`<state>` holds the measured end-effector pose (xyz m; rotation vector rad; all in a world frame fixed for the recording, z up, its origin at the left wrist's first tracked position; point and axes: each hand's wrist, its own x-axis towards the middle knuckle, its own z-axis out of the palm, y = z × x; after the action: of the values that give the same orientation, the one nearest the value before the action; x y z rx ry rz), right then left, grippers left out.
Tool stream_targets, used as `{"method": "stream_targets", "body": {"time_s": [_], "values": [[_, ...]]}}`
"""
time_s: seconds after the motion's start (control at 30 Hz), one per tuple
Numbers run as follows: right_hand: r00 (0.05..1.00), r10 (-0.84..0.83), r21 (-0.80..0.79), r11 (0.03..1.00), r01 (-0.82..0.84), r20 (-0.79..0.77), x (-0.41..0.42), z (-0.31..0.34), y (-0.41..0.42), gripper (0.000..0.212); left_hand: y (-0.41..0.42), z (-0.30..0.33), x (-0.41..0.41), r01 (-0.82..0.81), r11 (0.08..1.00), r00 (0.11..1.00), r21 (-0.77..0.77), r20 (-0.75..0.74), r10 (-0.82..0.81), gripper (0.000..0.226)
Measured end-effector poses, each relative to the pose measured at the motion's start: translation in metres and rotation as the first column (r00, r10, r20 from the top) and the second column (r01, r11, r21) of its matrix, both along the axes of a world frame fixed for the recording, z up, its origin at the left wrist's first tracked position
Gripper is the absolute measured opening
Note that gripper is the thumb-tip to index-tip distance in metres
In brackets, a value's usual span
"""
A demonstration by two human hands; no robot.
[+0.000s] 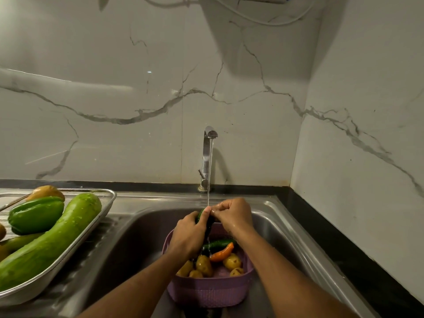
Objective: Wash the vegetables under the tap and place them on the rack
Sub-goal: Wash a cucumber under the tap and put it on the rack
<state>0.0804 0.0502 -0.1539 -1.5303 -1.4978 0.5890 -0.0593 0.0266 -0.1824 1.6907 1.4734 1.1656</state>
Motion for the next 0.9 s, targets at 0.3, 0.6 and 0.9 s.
{"method": "stream_targets", "body": {"time_s": [0.3, 0.6, 0.9], "values": [[0.997, 0.078, -0.148, 0.986, -0.075, 0.01, 0.004, 0.0, -0.001, 0.015, -0.001, -0.003, -0.001, 0.032, 0.999, 0.998, -0.008, -0.063, -0.032, 0.038], [0.984, 0.177, -0.014, 0.984, -0.178, -0.022, -0.004, 0.001, 0.0, 0.02, 0.001, -0.004, 0.0, 0.027, 1.0, 0.996, 0.003, 0.087, -0.027, 0.029], [0.998, -0.008, 0.101, 0.995, 0.002, 0.06, -0.005, 0.001, 0.002, 0.01, 0.001, -0.001, 0.008, -0.015, 1.0, 0.993, 0.022, 0.114, 0.012, 0.022]]}}
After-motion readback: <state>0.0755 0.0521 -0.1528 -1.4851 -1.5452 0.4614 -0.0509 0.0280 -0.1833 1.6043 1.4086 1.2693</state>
